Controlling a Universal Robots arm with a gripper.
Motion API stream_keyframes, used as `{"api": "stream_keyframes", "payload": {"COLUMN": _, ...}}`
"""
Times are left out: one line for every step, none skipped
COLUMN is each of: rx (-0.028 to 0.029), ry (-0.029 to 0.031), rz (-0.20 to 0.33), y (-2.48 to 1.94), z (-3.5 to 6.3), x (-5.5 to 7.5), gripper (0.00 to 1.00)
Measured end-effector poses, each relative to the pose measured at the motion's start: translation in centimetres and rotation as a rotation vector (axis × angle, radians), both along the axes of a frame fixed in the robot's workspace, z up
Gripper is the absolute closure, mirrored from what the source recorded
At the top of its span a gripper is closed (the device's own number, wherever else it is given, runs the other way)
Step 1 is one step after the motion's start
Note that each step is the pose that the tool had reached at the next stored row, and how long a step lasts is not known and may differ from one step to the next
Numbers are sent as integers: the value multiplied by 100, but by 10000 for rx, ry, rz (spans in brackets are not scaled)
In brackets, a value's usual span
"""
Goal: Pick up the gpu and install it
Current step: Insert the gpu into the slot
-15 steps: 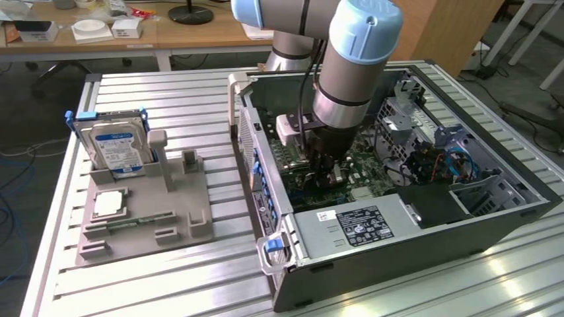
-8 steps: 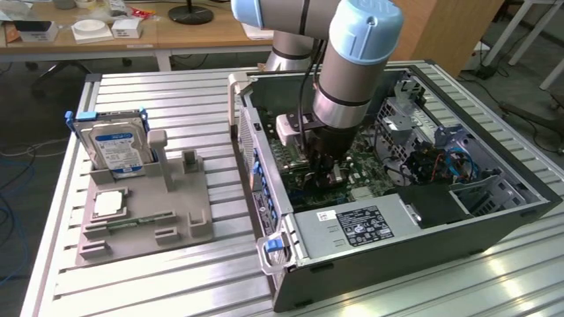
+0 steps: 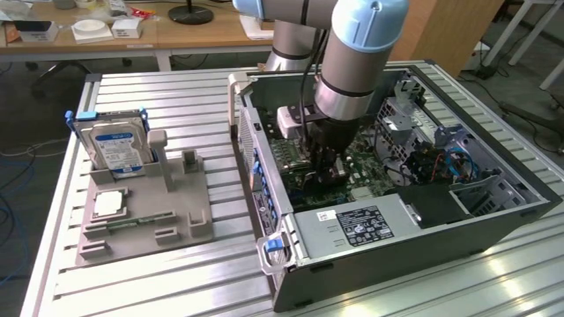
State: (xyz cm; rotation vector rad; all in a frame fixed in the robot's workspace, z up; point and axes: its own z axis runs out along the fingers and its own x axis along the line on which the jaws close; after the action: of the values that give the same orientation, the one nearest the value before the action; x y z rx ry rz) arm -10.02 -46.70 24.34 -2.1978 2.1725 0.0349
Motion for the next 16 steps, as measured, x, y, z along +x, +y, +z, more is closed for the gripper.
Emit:
{"api": "stream_keyframes", "payload": {"rx": -2, "ry": -3, "rz": 0, "y": 0, "z": 25, "x": 0, "gripper": 66}}
{"api": "stream_keyframes", "payload": {"rx": -2, "ry": -6, "rz": 0, "y": 0, "z": 49, "x": 0, "gripper": 66}}
{"api": "stream_keyframes", "payload": {"rx": -1, "ry": -9, "rz": 0, "y": 0, "z": 71, "x": 0, "gripper": 66}}
{"api": "stream_keyframes", "payload": {"rx": -2, "ry": -14, "rz": 0, "y": 0, "z": 91, "x": 0, "gripper": 66}}
{"api": "stream_keyframes", "payload": {"rx": -2, "ry": -19, "rz": 0, "y": 0, "z": 108, "x": 0, "gripper": 66}}
{"api": "stream_keyframes", "payload": {"rx": -2, "ry": -26, "rz": 0, "y": 0, "z": 125, "x": 0, "gripper": 66}}
{"api": "stream_keyframes", "payload": {"rx": -1, "ry": -32, "rz": 0, "y": 0, "z": 140, "x": 0, "gripper": 66}}
{"api": "stream_keyframes", "payload": {"rx": -2, "ry": -36, "rz": 0, "y": 0, "z": 154, "x": 0, "gripper": 66}}
{"api": "stream_keyframes", "payload": {"rx": -2, "ry": -41, "rz": 0, "y": 0, "z": 167, "x": 0, "gripper": 66}}
{"api": "stream_keyframes", "payload": {"rx": -1, "ry": -45, "rz": 0, "y": 0, "z": 182, "x": 0, "gripper": 66}}
{"api": "stream_keyframes", "payload": {"rx": -2, "ry": -48, "rz": 0, "y": 0, "z": 197, "x": 0, "gripper": 66}}
{"api": "stream_keyframes", "payload": {"rx": -1, "ry": -50, "rz": 0, "y": 0, "z": 211, "x": 0, "gripper": 66}}
{"api": "stream_keyframes", "payload": {"rx": -1, "ry": -54, "rz": 0, "y": 0, "z": 224, "x": 0, "gripper": 66}}
{"api": "stream_keyframes", "payload": {"rx": -2, "ry": -56, "rz": 0, "y": 0, "z": 236, "x": 0, "gripper": 66}}
{"api": "stream_keyframes", "payload": {"rx": -2, "ry": -58, "rz": 0, "y": 0, "z": 247, "x": 0, "gripper": 66}}
{"api": "stream_keyframes", "payload": {"rx": -2, "ry": -62, "rz": 0, "y": 0, "z": 258, "x": 0, "gripper": 66}}
